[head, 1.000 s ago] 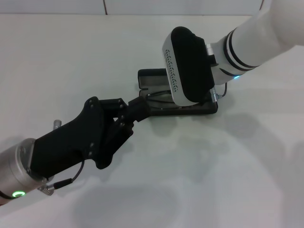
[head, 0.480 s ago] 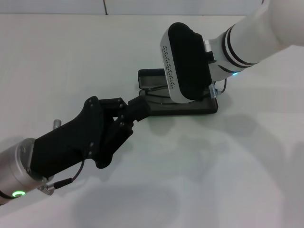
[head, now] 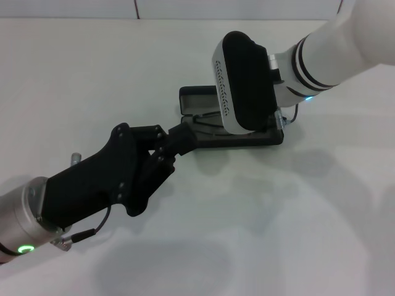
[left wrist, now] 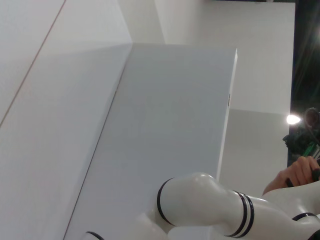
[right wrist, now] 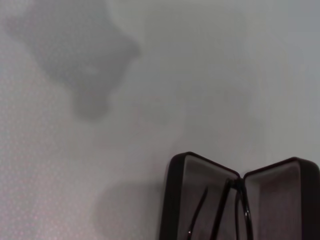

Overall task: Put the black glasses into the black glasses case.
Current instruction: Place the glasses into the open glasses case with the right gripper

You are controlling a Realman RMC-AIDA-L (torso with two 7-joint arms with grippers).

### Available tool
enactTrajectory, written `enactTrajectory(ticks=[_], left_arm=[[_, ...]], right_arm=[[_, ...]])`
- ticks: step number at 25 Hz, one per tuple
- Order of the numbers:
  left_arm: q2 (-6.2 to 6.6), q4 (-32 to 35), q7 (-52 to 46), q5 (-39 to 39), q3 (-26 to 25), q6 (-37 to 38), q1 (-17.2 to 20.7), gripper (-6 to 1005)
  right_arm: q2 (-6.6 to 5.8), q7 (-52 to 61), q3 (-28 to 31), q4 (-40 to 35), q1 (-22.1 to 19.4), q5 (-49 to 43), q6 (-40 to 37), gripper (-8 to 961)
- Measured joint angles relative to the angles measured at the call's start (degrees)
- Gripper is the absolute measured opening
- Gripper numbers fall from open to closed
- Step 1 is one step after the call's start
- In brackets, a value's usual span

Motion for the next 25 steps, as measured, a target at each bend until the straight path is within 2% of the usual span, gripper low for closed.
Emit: enactTrajectory(ticks=[6,17,22,25], left_arm=[[0.00,0.00,0.00,0.02,0.00,-0.13,-0.07,36],[0.12,0.00,0.00,-0.01,0.00,-0.24,-0.15,36],[0.46,0.58,-0.02,-0.03,0.01,0.01,-0.02,36],[1.23,0.86,-0.29,-0.15,0.00,0.73,-0.52,37]], right_arm=[[0.00,1.82,0.13,-0.14,0.05,-0.03,0.07,95],[0.00,3.27,0.55,-2.98,-1.07,-0.05,-0.70,173],[0.00,3.80,0.66,-6.07,-3.78,0.43,-2.44,177],[0.00,4.24,0.83,-8.77,-6.19,0.32,-3.02,180]])
